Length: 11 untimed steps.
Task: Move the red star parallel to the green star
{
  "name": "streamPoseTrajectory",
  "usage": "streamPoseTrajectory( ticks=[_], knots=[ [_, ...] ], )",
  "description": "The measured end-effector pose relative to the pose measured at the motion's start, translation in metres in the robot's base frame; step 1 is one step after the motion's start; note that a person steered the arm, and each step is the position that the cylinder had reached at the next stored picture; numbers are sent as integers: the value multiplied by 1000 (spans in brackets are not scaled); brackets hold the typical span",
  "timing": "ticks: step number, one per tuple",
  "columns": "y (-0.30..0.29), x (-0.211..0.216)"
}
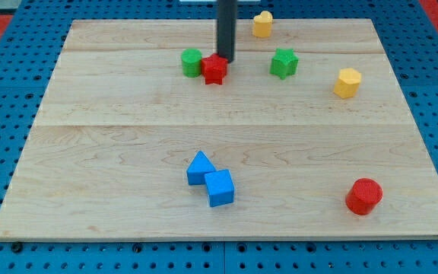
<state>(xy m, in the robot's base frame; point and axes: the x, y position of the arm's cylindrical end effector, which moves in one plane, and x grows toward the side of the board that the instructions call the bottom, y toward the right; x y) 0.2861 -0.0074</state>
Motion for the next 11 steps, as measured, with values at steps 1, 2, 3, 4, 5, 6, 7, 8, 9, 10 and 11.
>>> streamPoseTrajectory(
  ticks=[1, 2, 3, 4, 5, 6, 7, 8, 9, 10, 11],
  knots=[
    [-34, -11],
    [-39, 28],
    [17, 58],
    [19, 61],
    [51, 53],
    [103, 84],
    [115, 142],
    [76, 101],
    [56, 131],
    [88, 167],
    [119, 157]
  ],
)
